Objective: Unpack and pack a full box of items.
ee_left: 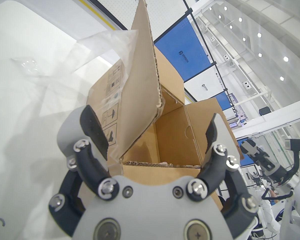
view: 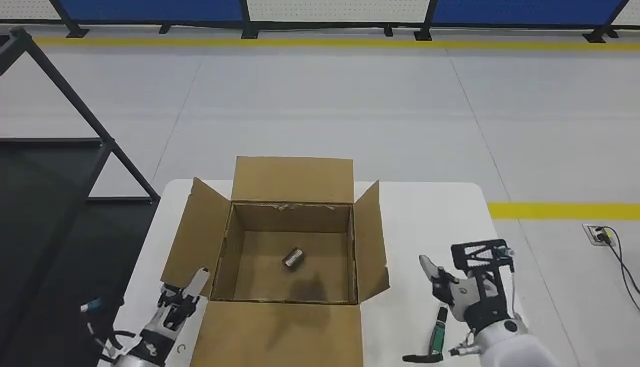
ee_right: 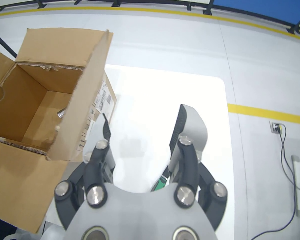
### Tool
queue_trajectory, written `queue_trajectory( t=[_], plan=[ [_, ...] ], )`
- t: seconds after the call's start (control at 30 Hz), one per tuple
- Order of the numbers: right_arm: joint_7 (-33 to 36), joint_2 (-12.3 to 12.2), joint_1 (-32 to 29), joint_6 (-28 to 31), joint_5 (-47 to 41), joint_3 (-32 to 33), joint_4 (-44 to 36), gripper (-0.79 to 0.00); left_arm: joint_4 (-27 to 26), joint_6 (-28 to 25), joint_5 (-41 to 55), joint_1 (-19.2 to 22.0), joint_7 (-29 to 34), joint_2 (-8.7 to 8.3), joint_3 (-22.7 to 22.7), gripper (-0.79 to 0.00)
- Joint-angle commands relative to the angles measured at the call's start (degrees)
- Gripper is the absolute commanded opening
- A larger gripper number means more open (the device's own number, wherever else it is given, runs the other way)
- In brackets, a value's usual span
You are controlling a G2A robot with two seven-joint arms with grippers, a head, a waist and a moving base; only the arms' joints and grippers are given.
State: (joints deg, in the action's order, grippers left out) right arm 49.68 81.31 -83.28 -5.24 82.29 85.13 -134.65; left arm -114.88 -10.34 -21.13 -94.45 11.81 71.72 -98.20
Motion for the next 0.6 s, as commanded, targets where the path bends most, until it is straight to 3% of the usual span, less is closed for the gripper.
queue_trajectory(
  t=[0.0, 0.27, 0.57],
  plan=[
    [-0.1, -0.1, -2.3, -0.3, -2.0, 2.2, 0.1, 0.000, -0.1, 0.1, -0.3, 0.2, 0.1, -0.02, 0.1, 0.000],
    [5.3, -0.2, 0.9, -4.4, -8.6, 7.6, 12.2, 0.000, 0.0, 0.5, 0.0, 0.7, 0.1, -0.10, -0.2, 0.000],
    [5.3, -0.2, 0.9, -4.4, -8.6, 7.6, 12.2, 0.000, 1.1, 0.3, 1.1, 0.5, -0.4, -0.14, -0.7, 0.000]
  ],
)
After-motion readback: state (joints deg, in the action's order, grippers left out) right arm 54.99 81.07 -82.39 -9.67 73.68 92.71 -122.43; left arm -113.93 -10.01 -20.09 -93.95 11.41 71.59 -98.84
